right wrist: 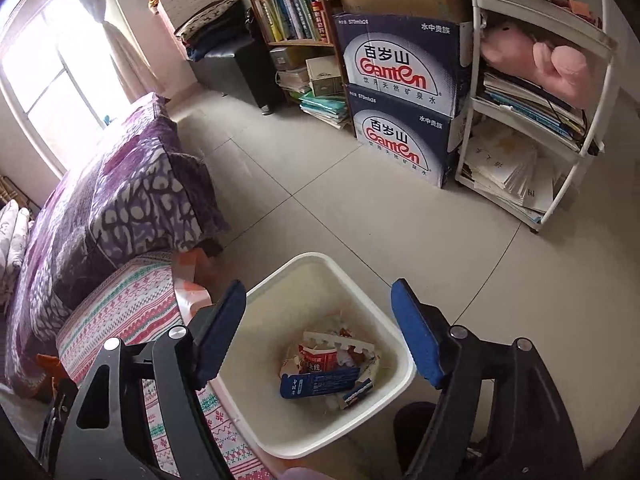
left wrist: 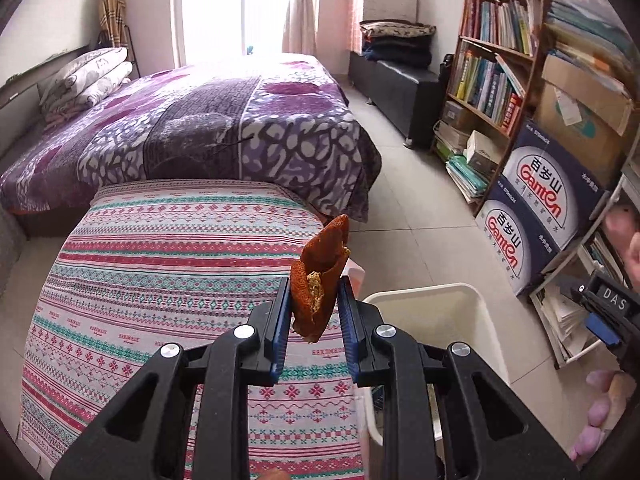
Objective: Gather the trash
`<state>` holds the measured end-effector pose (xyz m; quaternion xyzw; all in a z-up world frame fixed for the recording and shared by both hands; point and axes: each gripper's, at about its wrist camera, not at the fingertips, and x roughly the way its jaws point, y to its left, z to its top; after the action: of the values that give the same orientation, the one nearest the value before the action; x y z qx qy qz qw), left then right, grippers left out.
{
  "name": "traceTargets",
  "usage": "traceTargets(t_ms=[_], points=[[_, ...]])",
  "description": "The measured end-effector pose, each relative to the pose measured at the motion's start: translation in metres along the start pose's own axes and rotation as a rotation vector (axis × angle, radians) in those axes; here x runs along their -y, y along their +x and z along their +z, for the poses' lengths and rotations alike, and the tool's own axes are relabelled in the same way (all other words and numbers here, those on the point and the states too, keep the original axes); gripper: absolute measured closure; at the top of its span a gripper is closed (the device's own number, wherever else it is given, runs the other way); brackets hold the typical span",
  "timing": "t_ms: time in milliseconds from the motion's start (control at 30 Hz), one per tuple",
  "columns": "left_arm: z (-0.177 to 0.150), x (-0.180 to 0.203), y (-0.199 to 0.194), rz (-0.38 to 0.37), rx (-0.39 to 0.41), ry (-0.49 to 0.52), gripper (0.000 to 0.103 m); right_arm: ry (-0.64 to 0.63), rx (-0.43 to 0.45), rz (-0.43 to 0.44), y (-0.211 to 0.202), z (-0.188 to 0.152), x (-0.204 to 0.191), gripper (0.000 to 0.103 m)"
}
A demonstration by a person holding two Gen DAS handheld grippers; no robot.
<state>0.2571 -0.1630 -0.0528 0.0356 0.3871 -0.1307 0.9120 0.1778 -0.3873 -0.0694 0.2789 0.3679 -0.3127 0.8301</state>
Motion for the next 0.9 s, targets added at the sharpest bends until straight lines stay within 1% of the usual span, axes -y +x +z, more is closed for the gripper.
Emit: traceTargets(t_ms=[67, 133, 200, 233, 267, 300, 333, 367, 433, 500, 567, 667, 733, 767, 833, 900], points=[[-0.001, 0.017, 0.001, -0.029, -0.010, 0.020, 0.079, 0.025, 0.011, -0.004, -0.003, 0.005, 0.012, 0.030], [0.000, 0.033, 0.002, -0.083, -0.025, 0.028, 0.079, 0.058, 0.022, -0.007, -0.007, 0.009, 0.025, 0.029], [0.004, 0.050, 0.001, -0.162, -0.035, 0.041, 0.078, 0.081, 0.043, -0.016, -0.012, 0.015, 0.037, 0.028], [0.006, 0.059, 0.001, -0.209, -0.039, 0.051, 0.075, 0.088, 0.061, -0.024, -0.017, 0.017, 0.043, 0.027], [0.007, 0.068, -0.001, -0.243, -0.042, 0.057, 0.058, 0.095, 0.083, -0.035, -0.022, 0.019, 0.048, 0.025], [0.008, 0.075, -0.003, -0.263, -0.040, 0.056, 0.046, 0.101, 0.108, -0.044, -0.027, 0.021, 0.053, 0.021], [0.007, 0.080, -0.007, -0.269, -0.031, 0.052, 0.037, 0.105, 0.143, -0.058, -0.035, 0.023, 0.058, 0.019], [0.007, 0.083, -0.011, -0.269, -0.022, 0.052, 0.037, 0.102, 0.180, -0.079, -0.043, 0.023, 0.062, 0.015], [0.006, 0.088, -0.020, -0.257, -0.021, 0.050, 0.037, 0.080, 0.250, -0.134, -0.059, 0.021, 0.067, 0.012], [0.002, 0.088, -0.036, -0.238, -0.011, 0.048, 0.035, 0.068, 0.273, -0.155, -0.073, 0.016, 0.072, 0.009], [-0.006, 0.083, -0.057, -0.187, 0.028, 0.047, 0.019, 0.078, 0.275, -0.135, -0.088, 0.005, 0.078, 0.007], [-0.023, 0.071, -0.092, -0.105, 0.110, 0.039, 0.010, 0.051, 0.267, -0.121, -0.110, -0.017, 0.080, 0.007], [-0.036, 0.061, -0.112, -0.054, 0.147, 0.039, 0.007, 0.019, 0.253, -0.115, -0.124, -0.034, 0.080, 0.007], [-0.044, 0.056, -0.121, -0.031, 0.159, 0.037, 0.007, 0.002, 0.245, -0.107, -0.131, -0.043, 0.079, 0.007], [-0.057, 0.044, -0.136, 0.027, 0.157, 0.028, 0.007, -0.045, 0.238, -0.095, -0.147, -0.061, 0.075, 0.007], [-0.071, 0.032, -0.150, 0.064, 0.132, 0.009, 0.007, -0.101, 0.248, -0.094, -0.165, -0.082, 0.071, 0.007]])
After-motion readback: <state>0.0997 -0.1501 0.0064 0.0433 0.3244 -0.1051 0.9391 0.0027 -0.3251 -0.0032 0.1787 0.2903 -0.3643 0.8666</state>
